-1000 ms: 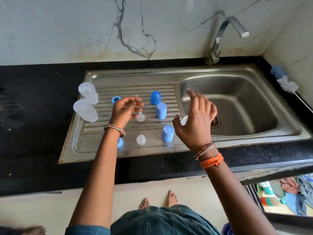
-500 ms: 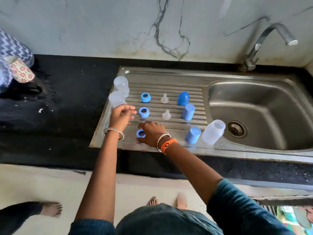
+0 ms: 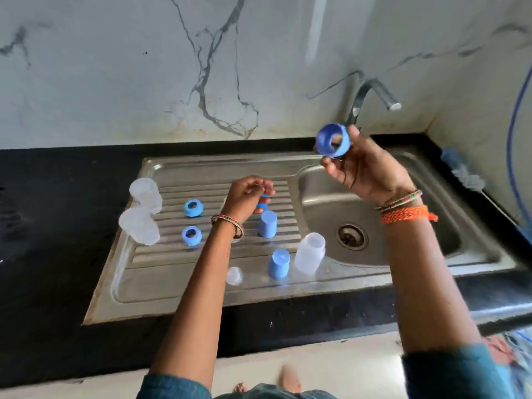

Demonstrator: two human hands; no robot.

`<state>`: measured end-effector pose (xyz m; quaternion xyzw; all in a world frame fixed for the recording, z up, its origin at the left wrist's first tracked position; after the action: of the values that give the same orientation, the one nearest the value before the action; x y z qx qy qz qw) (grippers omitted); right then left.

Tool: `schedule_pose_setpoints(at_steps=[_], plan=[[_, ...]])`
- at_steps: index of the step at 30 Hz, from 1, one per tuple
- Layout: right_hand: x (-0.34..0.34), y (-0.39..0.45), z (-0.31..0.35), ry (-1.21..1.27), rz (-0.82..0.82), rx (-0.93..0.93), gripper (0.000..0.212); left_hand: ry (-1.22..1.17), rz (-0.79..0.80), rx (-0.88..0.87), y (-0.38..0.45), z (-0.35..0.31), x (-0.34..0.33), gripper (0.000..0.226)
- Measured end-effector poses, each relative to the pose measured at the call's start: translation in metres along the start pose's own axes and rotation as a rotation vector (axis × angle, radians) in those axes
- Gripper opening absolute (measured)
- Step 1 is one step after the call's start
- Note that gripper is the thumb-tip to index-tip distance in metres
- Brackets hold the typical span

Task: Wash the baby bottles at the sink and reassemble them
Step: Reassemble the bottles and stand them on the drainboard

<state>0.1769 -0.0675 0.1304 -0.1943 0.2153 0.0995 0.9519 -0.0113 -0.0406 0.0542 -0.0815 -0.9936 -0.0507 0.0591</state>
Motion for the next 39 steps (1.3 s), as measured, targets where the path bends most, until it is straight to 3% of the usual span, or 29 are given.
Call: schedule_pose_setpoints(at_steps=[1, 2, 4, 5, 7, 9, 11, 12, 13, 14, 15, 16, 19, 24, 26, 29, 32, 33, 35, 37, 39], plan=[[0.031, 0.007, -0.018, 0.051, -0.111, -0.084, 0.04, -0.01, 0.017, 0.001, 0.005, -0.002, -0.012, 0.03], [0.07, 0.009, -0.038, -0.096, -0.343, -0.175, 0.044, -0.022, 0.041, 0.004, 0.008, -0.003, -0.026, 0.031], [0.145, -0.006, -0.057, -0.828, -0.897, -0.355, 0.042, -0.02, 0.086, -0.003, 0.013, -0.004, -0.045, 0.03], [0.164, -0.017, -0.055, -0.961, -1.063, -0.379, 0.043, -0.011, 0.115, -0.005, 0.015, -0.004, -0.055, 0.03], [0.177, -0.013, -0.039, -0.694, -0.973, -0.229, 0.044, -0.006, 0.129, -0.003, 0.023, -0.004, -0.066, 0.03], [0.164, -0.004, -0.018, -0.34, -0.641, -0.063, 0.036, -0.027, 0.126, 0.018, 0.028, -0.002, -0.074, 0.032], [0.154, -0.004, -0.013, 0.003, -0.415, 0.0, 0.033, -0.052, 0.126, 0.026, 0.03, -0.001, -0.081, 0.033], [0.158, -0.006, -0.021, 0.0, -0.467, -0.028, 0.032, -0.071, 0.137, 0.026, 0.03, 0.0, -0.084, 0.033], [0.168, -0.012, -0.034, -0.156, -0.627, -0.095, 0.031, -0.089, 0.147, 0.027, 0.029, 0.001, -0.087, 0.032], [0.182, -0.024, -0.036, -0.349, -0.895, -0.112, 0.03, -0.105, 0.15, 0.027, 0.029, 0.001, -0.088, 0.032], [0.187, -0.037, -0.036, -0.481, -1.115, -0.087, 0.033, -0.108, 0.157, 0.031, 0.026, 0.002, -0.089, 0.031], [0.184, -0.039, -0.036, -0.451, -1.166, 0.005, 0.036, -0.11, 0.159, 0.039, 0.024, 0.003, -0.091, 0.031], [0.147, -0.025, -0.03, -0.22, -0.907, 0.285, 0.035, -0.178, 0.163, 0.099, 0.016, 0.007, -0.094, 0.024], [0.056, -0.018, -0.031, -0.498, -0.676, 0.485, 0.016, -0.541, 0.301, 0.231, -0.007, 0.003, -0.101, 0.03], [0.028, -0.012, -0.049, -0.625, -0.609, 0.458, 0.014, -0.676, 0.265, 0.234, -0.015, 0.003, -0.087, 0.03], [-0.007, -0.007, -0.067, -0.73, -0.485, 0.457, 0.018, -0.696, 0.183, 0.188, -0.024, 0.015, -0.055, 0.026], [-0.036, -0.002, -0.079, -0.693, -0.364, 0.421, 0.043, -0.717, 0.085, 0.197, -0.033, 0.02, -0.023, 0.024], [-0.04, -0.001, -0.085, -0.609, -0.371, 0.384, 0.053, -0.731, 0.023, 0.21, -0.035, 0.022, -0.013, 0.021], [-0.043, 0.004, -0.1, -0.593, -0.459, 0.328, 0.05, -0.694, -0.121, 0.205, -0.035, 0.028, 0.012, 0.01], [-0.06, 0.016, -0.126, -0.915, -0.444, 0.259, 0.04, -0.583, -0.216, 0.178, -0.037, 0.039, 0.038, 0.004], [-0.084, 0.031, -0.164, -1.229, -0.245, 0.1, 0.033, -0.528, -0.23, 0.189, -0.042, 0.046, 0.052, 0.008]])
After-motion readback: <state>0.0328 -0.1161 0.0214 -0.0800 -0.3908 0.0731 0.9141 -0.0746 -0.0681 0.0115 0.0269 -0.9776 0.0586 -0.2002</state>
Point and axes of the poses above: each hand's wrist, its own y-axis towards the middle knuckle, its own x-axis out of the back of the hand, z = x × y, the point moved 9 cm from there along y, towards the middle knuckle, and after that the axes turned 11 degrees about -x, right-handed, at the moved point
